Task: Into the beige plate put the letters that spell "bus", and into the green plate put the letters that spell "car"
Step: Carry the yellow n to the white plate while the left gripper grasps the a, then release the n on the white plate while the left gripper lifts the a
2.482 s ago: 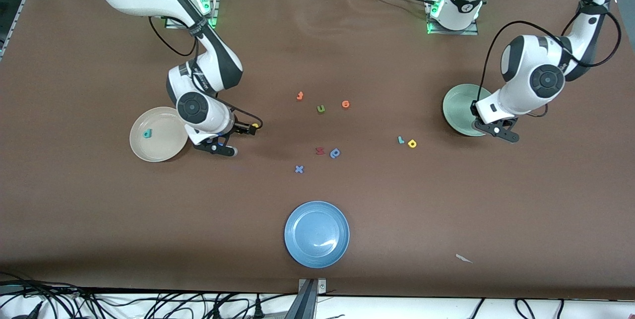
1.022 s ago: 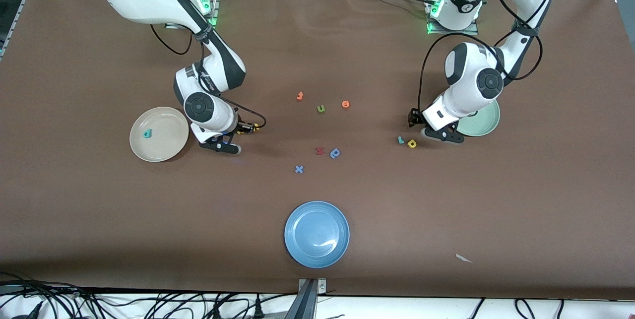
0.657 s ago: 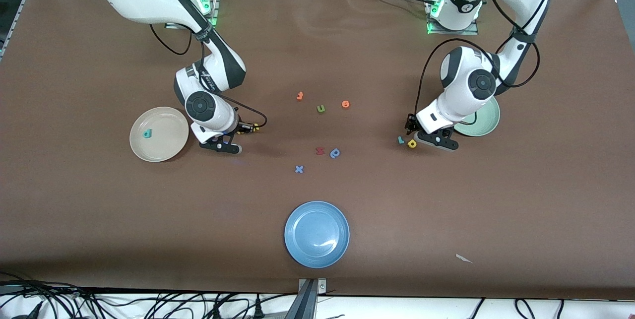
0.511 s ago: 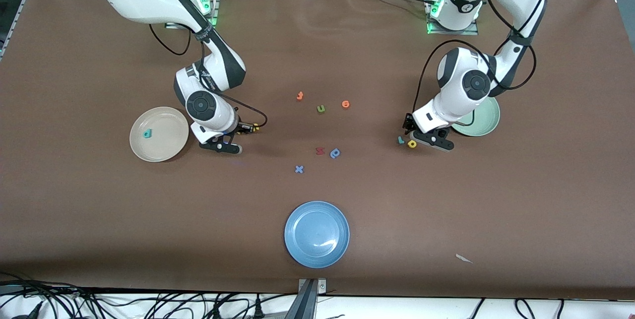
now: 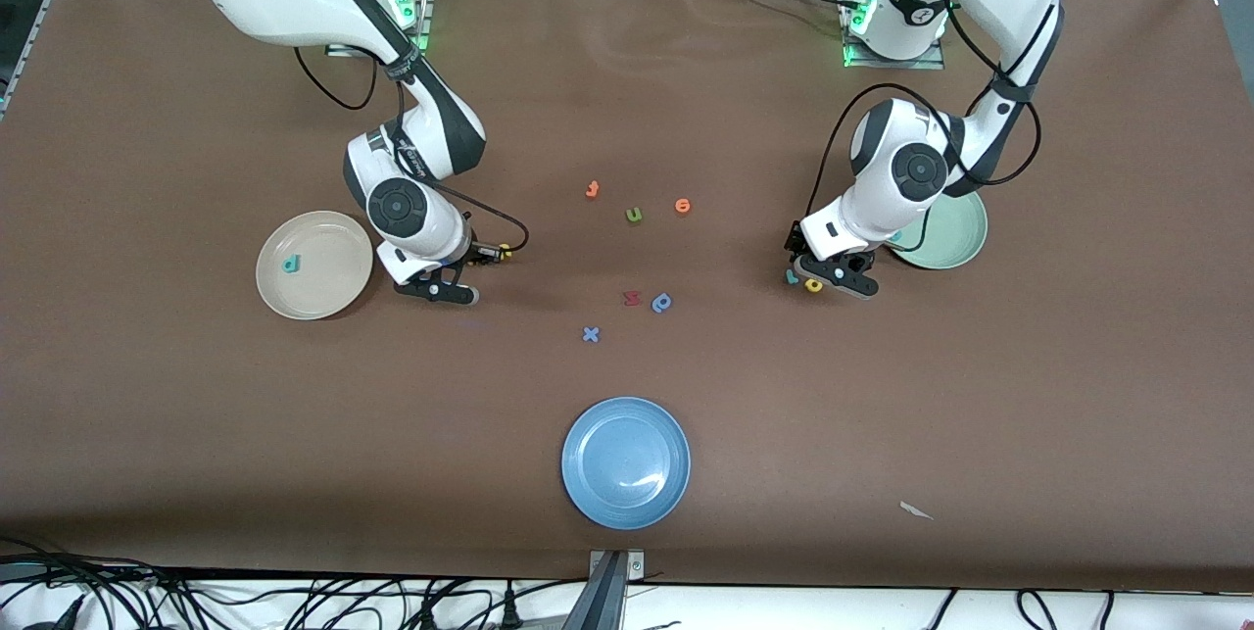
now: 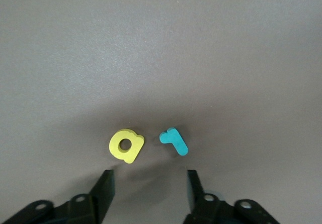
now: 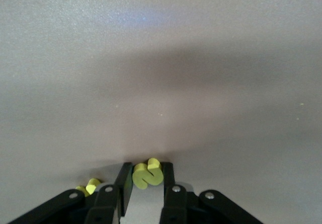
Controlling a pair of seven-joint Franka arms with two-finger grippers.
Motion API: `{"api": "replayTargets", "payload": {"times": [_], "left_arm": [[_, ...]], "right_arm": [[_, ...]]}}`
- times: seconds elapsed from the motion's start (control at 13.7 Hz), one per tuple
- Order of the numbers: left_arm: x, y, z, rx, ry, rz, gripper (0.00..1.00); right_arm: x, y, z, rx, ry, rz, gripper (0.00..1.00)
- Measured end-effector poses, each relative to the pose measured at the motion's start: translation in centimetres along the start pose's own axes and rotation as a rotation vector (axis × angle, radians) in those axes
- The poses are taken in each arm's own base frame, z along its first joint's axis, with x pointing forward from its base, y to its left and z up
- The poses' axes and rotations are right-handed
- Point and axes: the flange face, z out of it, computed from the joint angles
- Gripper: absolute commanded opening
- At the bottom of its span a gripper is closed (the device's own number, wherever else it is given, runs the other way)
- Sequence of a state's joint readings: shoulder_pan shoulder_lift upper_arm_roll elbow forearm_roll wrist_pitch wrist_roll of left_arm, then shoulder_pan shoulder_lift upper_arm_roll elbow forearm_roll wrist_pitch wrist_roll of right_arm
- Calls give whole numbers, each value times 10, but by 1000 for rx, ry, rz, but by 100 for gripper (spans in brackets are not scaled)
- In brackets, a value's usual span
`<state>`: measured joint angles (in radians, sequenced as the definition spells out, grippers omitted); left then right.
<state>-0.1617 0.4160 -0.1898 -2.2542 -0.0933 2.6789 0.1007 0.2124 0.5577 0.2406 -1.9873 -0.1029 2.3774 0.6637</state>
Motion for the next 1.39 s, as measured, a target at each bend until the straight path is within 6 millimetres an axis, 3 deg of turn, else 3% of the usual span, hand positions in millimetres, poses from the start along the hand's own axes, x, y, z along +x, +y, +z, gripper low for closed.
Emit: {"api": "replayTargets", "payload": {"times": [0.44,0.58,0.88,1.02,1.31,1.39], "left_arm": [[-1,-6,6,10,3,6,57],[-1,-9,9,23,1,24,57],[-1,-10,10,28,6,30,57],[-1,-10,10,29,7,29,56],[0,-11,10,30,8,32,56],[2,-10,9,35,11,44,58]], "right_arm": [[1,1,-1,-1,2,2,11],[12,13,-7,-21,8,16,11],[49,59,-62,-101,-24,17,11],[65,94,-77,-123,-27,-23,12],[83,167,-67,-165,-73,-88,15],[83,180,-59,-174,-91,-98,22]]}}
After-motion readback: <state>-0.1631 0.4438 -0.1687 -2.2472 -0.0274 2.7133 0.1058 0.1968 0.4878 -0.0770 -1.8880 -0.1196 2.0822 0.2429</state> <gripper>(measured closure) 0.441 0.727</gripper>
